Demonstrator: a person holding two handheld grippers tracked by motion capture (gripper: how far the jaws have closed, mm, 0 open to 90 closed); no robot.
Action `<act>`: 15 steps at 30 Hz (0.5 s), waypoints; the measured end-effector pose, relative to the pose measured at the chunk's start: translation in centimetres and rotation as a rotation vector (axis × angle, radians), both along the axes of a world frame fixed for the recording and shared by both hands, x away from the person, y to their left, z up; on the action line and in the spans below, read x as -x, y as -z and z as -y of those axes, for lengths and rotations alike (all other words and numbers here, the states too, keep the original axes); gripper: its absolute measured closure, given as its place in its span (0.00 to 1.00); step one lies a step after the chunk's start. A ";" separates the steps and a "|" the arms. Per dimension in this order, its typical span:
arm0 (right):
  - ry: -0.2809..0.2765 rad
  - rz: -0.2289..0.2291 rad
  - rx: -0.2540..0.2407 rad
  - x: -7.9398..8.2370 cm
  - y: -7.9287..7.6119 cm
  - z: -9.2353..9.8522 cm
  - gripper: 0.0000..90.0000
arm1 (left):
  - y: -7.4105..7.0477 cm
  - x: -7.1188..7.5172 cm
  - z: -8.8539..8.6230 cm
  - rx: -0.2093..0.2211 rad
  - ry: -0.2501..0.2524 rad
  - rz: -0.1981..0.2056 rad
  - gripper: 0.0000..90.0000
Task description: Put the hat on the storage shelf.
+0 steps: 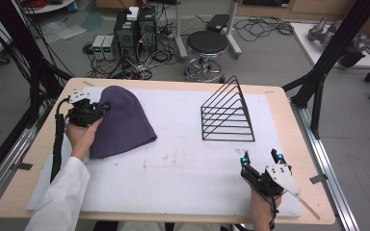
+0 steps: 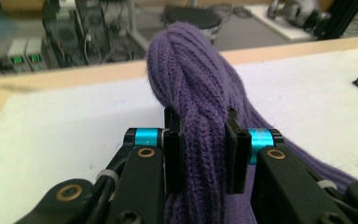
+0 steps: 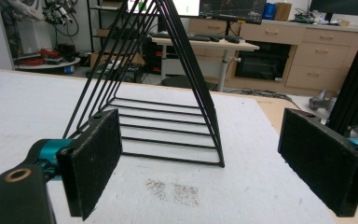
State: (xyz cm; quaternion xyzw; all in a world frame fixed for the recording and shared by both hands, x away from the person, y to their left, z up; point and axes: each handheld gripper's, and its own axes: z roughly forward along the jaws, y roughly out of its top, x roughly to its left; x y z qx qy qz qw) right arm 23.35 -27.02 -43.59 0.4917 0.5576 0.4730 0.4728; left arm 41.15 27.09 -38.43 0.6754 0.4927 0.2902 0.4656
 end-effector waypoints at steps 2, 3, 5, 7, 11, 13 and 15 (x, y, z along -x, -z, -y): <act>0.001 -0.002 -0.003 0.0 0.0 0.0 0.14 | -0.4 0.6 0.4 -0.010 0.017 0.031 0.82; 0.000 0.000 0.002 0.0 0.0 0.0 0.14 | -1.0 1.2 0.8 -0.016 0.028 0.063 0.82; 0.002 -0.002 -0.004 0.0 0.0 -0.1 0.14 | -1.7 1.9 1.2 -0.009 0.043 0.111 0.82; 0.000 0.001 0.003 0.0 0.0 0.0 0.14 | -2.2 2.3 1.4 -0.002 0.048 0.136 0.83; 0.001 -0.002 0.001 0.0 0.0 0.0 0.14 | -3.6 3.8 2.0 0.012 0.060 0.225 0.83; 0.001 -0.004 -0.004 0.0 0.0 -0.1 0.14 | -4.0 4.4 2.3 0.009 0.063 0.262 0.83; 0.001 0.000 0.002 0.0 0.0 0.0 0.14 | -4.3 4.8 2.5 0.006 0.064 0.280 0.83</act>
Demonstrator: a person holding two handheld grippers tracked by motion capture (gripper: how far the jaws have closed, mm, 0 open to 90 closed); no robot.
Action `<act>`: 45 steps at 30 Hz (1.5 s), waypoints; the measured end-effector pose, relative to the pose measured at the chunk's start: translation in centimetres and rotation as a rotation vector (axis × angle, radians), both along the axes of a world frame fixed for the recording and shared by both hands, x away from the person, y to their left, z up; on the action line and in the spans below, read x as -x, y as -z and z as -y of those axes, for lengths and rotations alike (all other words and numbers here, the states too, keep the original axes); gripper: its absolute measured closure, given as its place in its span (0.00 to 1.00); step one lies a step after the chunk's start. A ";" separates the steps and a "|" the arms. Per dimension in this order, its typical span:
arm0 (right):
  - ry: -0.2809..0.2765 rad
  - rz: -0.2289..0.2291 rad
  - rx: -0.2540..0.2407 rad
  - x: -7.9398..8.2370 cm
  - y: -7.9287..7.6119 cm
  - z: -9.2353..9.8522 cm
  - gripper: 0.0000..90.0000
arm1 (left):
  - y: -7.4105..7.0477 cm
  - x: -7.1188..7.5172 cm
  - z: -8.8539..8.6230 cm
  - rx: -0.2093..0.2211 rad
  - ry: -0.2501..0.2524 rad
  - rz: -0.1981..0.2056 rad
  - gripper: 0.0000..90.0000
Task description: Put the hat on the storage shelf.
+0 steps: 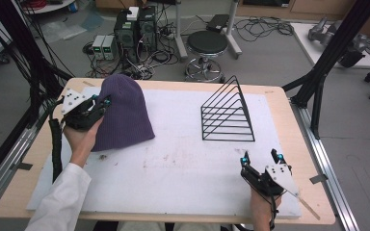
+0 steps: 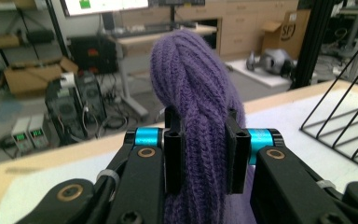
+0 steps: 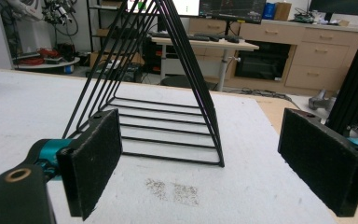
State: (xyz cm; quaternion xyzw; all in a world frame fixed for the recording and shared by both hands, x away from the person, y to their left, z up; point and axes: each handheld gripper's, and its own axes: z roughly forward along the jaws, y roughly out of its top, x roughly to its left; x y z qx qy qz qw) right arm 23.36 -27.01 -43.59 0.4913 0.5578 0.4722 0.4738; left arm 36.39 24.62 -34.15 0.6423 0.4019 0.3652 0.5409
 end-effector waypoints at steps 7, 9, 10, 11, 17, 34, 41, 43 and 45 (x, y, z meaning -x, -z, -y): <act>0.000 0.000 0.000 0.0 0.0 -0.1 0.14 | -1.3 1.5 0.9 0.063 0.002 0.103 0.83; -0.001 -0.003 -0.003 0.0 0.0 -0.1 0.14 | -1.5 1.8 1.2 0.061 0.007 0.117 0.83; -0.001 -0.001 -0.003 0.0 0.0 -0.1 0.14 | -1.6 2.2 1.5 0.065 0.019 0.131 0.83; -0.001 -0.001 -0.003 0.0 0.0 -0.1 0.14 | -1.6 2.2 1.5 0.065 0.019 0.131 0.83; -0.001 0.000 -0.005 0.1 0.0 -0.1 0.14 | -2.4 4.0 3.2 0.039 0.081 0.176 0.83; -0.050 0.086 -0.038 0.8 -0.6 -0.7 0.14 | -5.1 9.8 7.1 0.096 0.221 0.371 0.83; -0.147 0.162 -0.057 1.4 -1.5 -2.7 0.14 | -5.7 11.4 7.3 0.132 0.261 0.423 0.83; -0.185 0.173 -0.067 1.3 -1.7 -3.8 0.14 | -5.8 11.6 7.4 0.146 0.274 0.435 0.83; -0.207 0.176 -0.074 1.3 -1.9 -4.3 0.14 | -5.8 11.8 7.5 0.142 0.277 0.444 0.83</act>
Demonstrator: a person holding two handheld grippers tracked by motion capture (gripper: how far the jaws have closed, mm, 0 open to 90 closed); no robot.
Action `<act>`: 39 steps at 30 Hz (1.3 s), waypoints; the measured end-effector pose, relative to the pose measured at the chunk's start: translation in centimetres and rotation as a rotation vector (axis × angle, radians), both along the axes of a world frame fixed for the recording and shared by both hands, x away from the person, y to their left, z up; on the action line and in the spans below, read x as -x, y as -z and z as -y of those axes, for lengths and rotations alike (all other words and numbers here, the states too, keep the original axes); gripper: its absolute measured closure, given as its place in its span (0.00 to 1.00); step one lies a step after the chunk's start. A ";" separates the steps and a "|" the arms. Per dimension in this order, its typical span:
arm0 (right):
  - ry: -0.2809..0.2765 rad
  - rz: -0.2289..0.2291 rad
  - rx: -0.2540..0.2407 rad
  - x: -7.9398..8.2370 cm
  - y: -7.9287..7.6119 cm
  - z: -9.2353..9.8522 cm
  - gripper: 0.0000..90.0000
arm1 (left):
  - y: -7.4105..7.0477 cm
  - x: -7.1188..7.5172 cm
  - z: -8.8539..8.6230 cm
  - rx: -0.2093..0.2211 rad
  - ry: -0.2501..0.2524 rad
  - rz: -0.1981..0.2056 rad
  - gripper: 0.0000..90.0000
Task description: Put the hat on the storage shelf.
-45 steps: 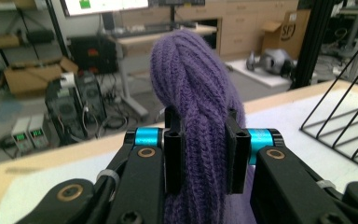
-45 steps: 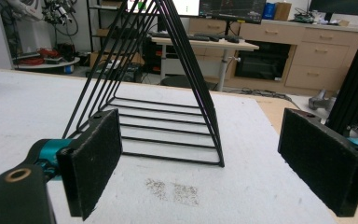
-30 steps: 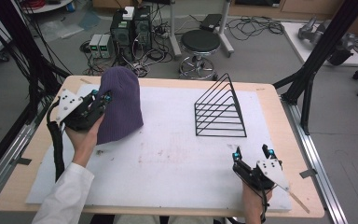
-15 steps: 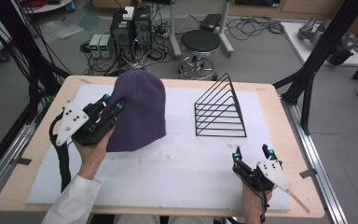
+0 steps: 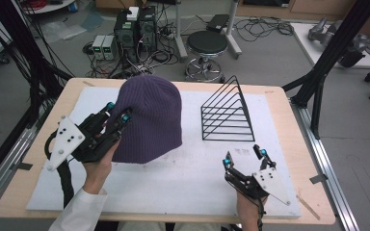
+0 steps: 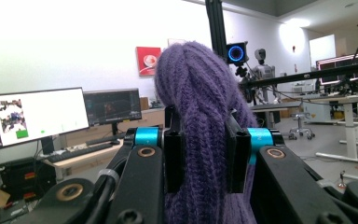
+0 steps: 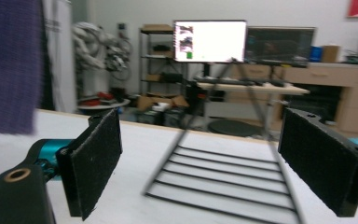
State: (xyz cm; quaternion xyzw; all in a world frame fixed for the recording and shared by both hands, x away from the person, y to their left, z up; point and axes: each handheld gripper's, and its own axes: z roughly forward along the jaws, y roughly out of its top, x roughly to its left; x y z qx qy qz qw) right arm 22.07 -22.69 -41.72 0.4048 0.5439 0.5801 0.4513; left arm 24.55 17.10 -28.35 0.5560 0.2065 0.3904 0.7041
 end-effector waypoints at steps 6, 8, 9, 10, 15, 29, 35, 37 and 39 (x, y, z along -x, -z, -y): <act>-0.184 0.020 -0.059 -1.0 -1.1 -4.2 0.14 | 0.1 0.5 0.3 -0.012 0.030 0.017 0.83; -0.223 0.035 -0.055 -1.5 -1.4 -5.4 0.14 | 0.0 0.9 0.5 -0.018 0.043 0.034 0.83; -0.247 0.039 -0.058 -1.6 -1.5 -5.9 0.14 | 0.0 1.1 0.6 -0.021 0.048 0.037 0.83; -0.271 0.051 -0.059 -1.8 -1.7 -6.4 0.14 | 0.1 1.2 0.6 -0.025 0.057 0.041 0.83; -0.382 0.074 -0.072 -2.7 -2.0 -8.2 0.14 | 0.1 1.7 0.9 -0.050 0.090 0.061 0.83; -0.558 -0.082 -0.071 -2.3 -2.8 -10.3 0.76 | 1.0 1.9 1.0 -0.078 0.109 0.072 0.82; -0.443 -0.114 -0.090 -2.4 -3.6 -9.0 0.86 | 1.7 1.2 1.2 -0.105 0.090 0.054 0.82; -0.427 -0.117 -0.099 -2.3 -4.0 -8.6 0.86 | 1.8 0.9 1.3 -0.106 0.088 0.052 0.82; -0.415 -0.112 -0.100 -2.4 -4.3 -8.1 0.86 | 1.8 0.7 1.3 -0.109 0.086 0.051 0.83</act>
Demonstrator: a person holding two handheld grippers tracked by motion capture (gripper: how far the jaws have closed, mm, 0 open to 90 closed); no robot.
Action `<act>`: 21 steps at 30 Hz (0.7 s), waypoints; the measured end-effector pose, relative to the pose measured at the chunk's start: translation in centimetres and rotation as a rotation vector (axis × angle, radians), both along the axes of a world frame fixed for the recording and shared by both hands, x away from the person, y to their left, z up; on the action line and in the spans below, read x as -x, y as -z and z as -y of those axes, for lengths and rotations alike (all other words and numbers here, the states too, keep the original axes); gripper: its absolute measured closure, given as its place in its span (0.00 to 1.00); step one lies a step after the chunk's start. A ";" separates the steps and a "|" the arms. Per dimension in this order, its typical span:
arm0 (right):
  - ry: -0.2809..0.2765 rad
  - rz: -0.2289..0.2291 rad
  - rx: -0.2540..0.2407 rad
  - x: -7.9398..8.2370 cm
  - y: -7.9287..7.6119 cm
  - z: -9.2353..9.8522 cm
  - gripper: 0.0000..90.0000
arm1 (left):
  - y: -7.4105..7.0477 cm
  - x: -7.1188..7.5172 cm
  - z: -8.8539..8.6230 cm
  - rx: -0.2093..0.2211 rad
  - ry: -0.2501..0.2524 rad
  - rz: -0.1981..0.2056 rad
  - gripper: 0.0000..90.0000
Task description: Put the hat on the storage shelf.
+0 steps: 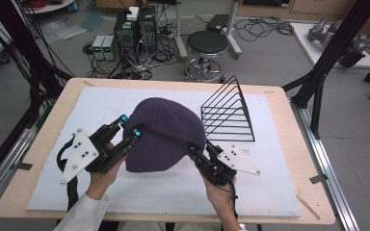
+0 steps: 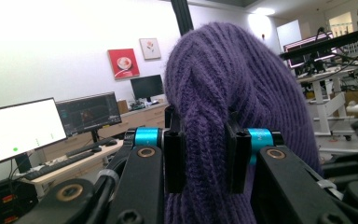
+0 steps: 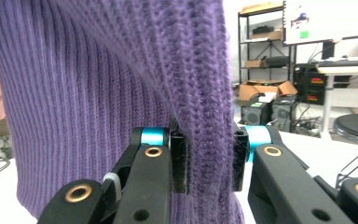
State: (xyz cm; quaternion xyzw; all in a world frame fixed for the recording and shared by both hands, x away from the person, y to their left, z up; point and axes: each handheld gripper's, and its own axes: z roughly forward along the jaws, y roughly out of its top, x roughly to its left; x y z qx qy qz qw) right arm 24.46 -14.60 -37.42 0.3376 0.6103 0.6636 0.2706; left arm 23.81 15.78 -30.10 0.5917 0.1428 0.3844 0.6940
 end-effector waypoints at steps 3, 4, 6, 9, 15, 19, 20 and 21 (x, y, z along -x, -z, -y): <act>0.016 0.009 0.003 0.0 -0.4 0.4 0.86 | -0.3 -0.7 0.2 0.003 0.001 -0.013 0.83; 0.023 0.012 0.003 0.0 -0.5 0.5 0.86 | -0.7 -1.4 0.6 0.006 0.005 -0.014 0.83; 0.040 0.008 -0.003 -0.1 -0.9 0.7 0.86 | -1.3 -2.1 1.1 0.007 0.017 -0.019 0.82; 0.062 0.011 0.001 -0.8 -1.5 1.3 0.85 | -2.0 -3.0 1.6 0.002 0.024 -0.023 0.83; 0.133 0.007 0.015 -2.7 -3.3 2.9 0.86 | -3.1 -5.6 3.6 0.006 0.039 -0.021 0.83; 0.150 -0.008 0.047 -4.3 -4.4 3.9 0.86 | -3.6 -7.6 4.6 0.015 0.035 -0.047 0.83; 0.158 -0.007 0.054 -4.6 -4.6 4.1 0.86 | -3.7 -8.4 5.1 0.022 0.031 -0.053 0.83; 0.158 -0.007 0.054 -4.6 -4.6 4.1 0.86 | -3.7 -8.4 5.1 0.022 0.031 -0.053 0.83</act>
